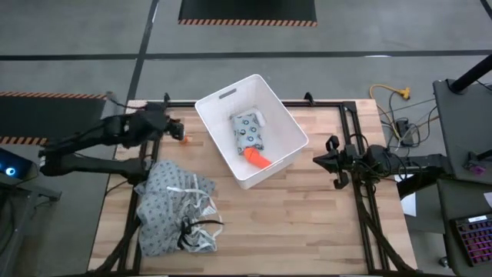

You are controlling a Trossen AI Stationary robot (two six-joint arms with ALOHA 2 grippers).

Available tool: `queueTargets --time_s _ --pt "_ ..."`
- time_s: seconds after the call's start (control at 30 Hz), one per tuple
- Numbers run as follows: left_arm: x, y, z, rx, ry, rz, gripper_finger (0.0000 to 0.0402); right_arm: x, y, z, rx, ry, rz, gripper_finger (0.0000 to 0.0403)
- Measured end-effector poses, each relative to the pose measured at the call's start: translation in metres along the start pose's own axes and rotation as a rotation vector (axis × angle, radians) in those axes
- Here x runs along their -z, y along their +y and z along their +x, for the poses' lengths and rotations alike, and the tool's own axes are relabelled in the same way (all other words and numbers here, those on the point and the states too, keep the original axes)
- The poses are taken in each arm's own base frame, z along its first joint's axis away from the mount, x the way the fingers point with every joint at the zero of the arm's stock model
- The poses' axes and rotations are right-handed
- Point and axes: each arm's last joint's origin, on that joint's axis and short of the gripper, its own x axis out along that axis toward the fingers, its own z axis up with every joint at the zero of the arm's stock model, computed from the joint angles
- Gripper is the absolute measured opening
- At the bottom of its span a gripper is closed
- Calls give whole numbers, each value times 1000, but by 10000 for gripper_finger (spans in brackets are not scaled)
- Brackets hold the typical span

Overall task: Pick & place medical supplies in basket/bin
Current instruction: Put the orange pill bottle into the white bin

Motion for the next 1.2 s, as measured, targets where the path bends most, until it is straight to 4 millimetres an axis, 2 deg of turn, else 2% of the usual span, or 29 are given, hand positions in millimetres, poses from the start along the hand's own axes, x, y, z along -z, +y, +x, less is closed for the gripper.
queueTargets --time_s 0.17,0.33,0.5,0.67,0.8,1.07,1.2 --pt "5 8 36 -183 66 -169 193 0 0 0 6 0 7 9" --pt "6 29 57 -223 205 -211 193 1 0 0 9 10 24 9" --pt "8 37 69 -228 225 -190 193 1 0 0 9 13 23 9" --pt "6 34 83 -101 235 -169 195 1 0 0 9 14 23 9" --pt "11 36 98 -149 293 -142 226 1 0 0 9 15 23 9" --pt "21 31 127 -185 433 -95 326 1 0 0 9 15 27 9" --pt "25 28 139 -204 484 -51 348 1 0 0 9 14 26 9"
